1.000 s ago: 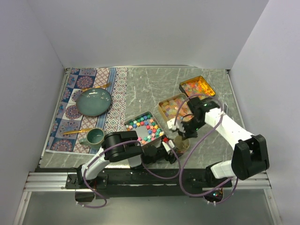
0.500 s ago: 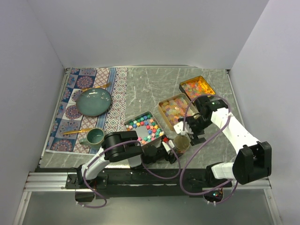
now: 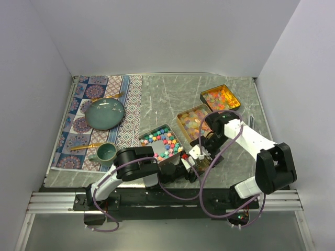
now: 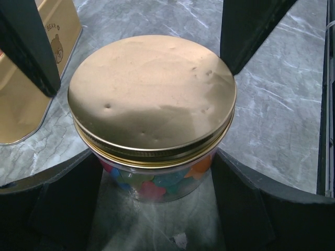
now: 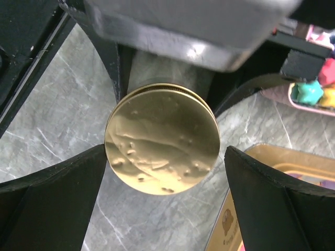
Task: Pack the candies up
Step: Screw the bottle lid onto the packing bottle.
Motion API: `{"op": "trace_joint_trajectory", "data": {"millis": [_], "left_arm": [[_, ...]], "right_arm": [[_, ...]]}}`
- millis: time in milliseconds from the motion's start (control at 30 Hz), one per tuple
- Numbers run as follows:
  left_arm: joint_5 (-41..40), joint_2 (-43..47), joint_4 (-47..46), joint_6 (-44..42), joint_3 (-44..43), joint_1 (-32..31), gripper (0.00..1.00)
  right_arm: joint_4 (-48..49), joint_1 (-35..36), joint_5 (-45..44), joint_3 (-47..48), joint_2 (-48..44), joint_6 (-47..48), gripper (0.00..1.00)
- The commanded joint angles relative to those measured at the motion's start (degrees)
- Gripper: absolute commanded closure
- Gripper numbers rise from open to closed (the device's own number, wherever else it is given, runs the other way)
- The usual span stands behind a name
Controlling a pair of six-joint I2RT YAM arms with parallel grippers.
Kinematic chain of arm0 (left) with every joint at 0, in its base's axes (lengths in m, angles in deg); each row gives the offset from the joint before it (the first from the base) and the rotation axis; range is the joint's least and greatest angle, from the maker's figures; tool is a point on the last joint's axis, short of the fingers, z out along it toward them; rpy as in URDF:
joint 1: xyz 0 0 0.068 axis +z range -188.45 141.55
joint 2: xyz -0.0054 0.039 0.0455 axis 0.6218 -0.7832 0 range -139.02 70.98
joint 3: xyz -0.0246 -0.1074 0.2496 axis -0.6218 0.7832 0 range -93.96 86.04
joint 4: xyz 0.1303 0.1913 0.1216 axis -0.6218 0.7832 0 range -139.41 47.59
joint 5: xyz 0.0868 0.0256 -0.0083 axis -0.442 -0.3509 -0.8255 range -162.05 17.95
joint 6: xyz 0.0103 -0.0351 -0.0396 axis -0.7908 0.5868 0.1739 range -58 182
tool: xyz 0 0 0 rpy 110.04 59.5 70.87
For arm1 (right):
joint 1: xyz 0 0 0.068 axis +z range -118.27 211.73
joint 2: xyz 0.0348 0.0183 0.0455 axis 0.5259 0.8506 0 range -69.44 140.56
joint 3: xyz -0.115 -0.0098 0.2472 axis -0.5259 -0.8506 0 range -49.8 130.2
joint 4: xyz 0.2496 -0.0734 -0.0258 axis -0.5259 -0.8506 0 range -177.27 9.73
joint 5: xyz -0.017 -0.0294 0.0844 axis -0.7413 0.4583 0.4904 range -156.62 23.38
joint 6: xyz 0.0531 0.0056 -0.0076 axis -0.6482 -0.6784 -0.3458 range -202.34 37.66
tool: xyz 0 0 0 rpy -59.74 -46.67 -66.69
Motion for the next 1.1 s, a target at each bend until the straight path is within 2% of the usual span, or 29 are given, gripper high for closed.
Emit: {"op": "trace_joint_trajectory", "data": {"millis": [0, 133, 200, 267, 367, 733, 867, 1067], "left_arm": [[-2.6, -5.42, -7.19, 0.21, 2.6, -0.11, 0.99], [-3.03, -5.59, -7.45, 0.03, 2.86, -0.02, 0.99], [-3.21, -5.6, -7.63, -0.14, 2.86, -0.02, 0.99], [-3.47, -5.68, -7.89, -0.32, 2.86, -0.02, 0.99], [-3.56, -5.77, -8.42, -0.67, 2.95, 0.07, 0.99], [-4.71, -5.24, -8.77, -1.9, 3.12, 0.07, 0.99], [-5.06, -5.16, -8.51, -2.43, 3.03, 0.07, 0.99], [-5.06, -4.72, -8.95, -2.87, 3.38, -0.02, 0.99]], "right_arm": [[2.13, 2.06, 0.83, 0.11, 1.43, 6.9, 0.02], [1.17, 2.23, -0.31, 0.73, 3.45, 3.65, 0.13], [1.08, 2.15, -0.93, 1.16, 4.34, 1.19, 0.25], [1.95, 2.15, -1.11, 0.9, 4.34, -4.16, 0.33], [3.71, 2.15, -1.29, -1.37, 3.29, -11.37, 0.4], [12.48, 6.01, -4.44, -14.03, -7.78, -35.89, 0.45], [16.45, 7.24, -8.05, -15.27, -6.48, -45.65, 0.48], [16.54, 7.25, -5.86, -14.74, -1.99, -54.62, 0.5]]}}
